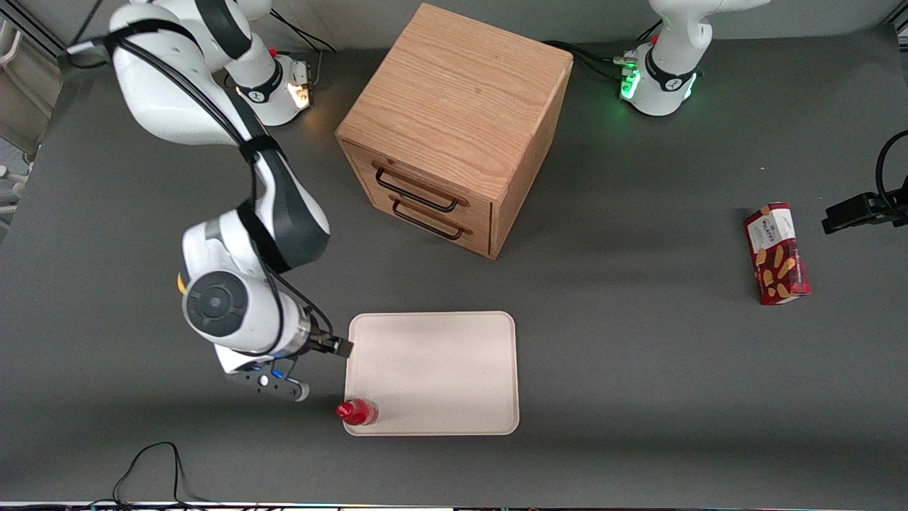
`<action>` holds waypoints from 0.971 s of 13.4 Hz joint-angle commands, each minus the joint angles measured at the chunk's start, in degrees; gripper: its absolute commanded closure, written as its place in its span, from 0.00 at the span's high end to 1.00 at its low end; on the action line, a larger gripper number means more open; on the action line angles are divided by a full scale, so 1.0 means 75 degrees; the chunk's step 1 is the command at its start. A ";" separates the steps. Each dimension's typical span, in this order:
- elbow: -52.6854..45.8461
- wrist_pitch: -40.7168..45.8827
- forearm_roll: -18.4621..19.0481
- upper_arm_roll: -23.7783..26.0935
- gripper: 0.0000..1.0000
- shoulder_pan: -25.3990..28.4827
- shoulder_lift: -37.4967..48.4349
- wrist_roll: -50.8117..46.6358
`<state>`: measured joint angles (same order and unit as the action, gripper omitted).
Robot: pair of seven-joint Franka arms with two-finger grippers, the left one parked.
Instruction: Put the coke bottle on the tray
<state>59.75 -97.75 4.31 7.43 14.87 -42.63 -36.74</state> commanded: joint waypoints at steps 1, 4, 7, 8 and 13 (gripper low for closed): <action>0.3264 -0.0232 -0.0563 -0.0064 1.00 -0.0632 0.2548 0.1355; 0.5106 -0.0209 -0.0598 -0.0309 1.00 -0.0998 0.4248 0.2668; 0.6233 -0.0115 -0.0610 -0.0825 1.00 -0.0998 0.5492 0.3700; 0.6503 -0.0103 -0.0610 -0.0919 1.00 -0.0998 0.5809 0.3947; 0.6297 0.0576 -0.0563 -0.1002 1.00 -0.1455 0.6305 0.4840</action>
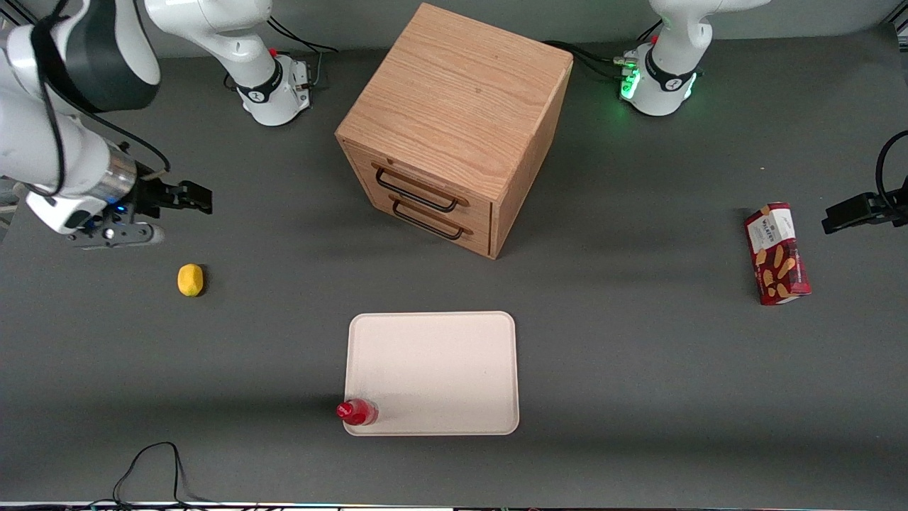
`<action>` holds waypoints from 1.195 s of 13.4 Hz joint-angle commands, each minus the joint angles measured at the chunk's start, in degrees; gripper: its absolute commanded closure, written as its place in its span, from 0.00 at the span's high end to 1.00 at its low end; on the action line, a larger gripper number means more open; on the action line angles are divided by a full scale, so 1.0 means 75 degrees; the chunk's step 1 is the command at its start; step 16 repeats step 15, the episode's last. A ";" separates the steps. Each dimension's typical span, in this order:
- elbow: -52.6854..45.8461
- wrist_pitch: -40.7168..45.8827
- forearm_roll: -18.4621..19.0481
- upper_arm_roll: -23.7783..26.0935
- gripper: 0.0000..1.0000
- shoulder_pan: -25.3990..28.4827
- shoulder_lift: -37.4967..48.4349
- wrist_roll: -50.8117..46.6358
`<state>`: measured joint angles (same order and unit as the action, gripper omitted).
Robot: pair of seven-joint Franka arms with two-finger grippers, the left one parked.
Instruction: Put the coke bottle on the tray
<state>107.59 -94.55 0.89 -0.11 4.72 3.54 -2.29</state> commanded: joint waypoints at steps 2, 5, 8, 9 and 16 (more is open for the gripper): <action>-0.0411 0.0383 -0.0095 0.0027 1.00 -0.0171 0.0091 0.0270; -0.0623 0.0430 -0.0142 0.0108 1.00 -0.0405 0.0032 0.0328; -0.0728 0.0583 -0.0142 0.0004 1.00 -0.0360 0.0009 0.0785; -0.0844 0.0583 -0.0153 -0.0043 1.00 -0.0301 -0.0015 0.0762; -0.1372 0.0864 -0.0620 -0.0606 1.00 -0.0100 -0.0401 0.0785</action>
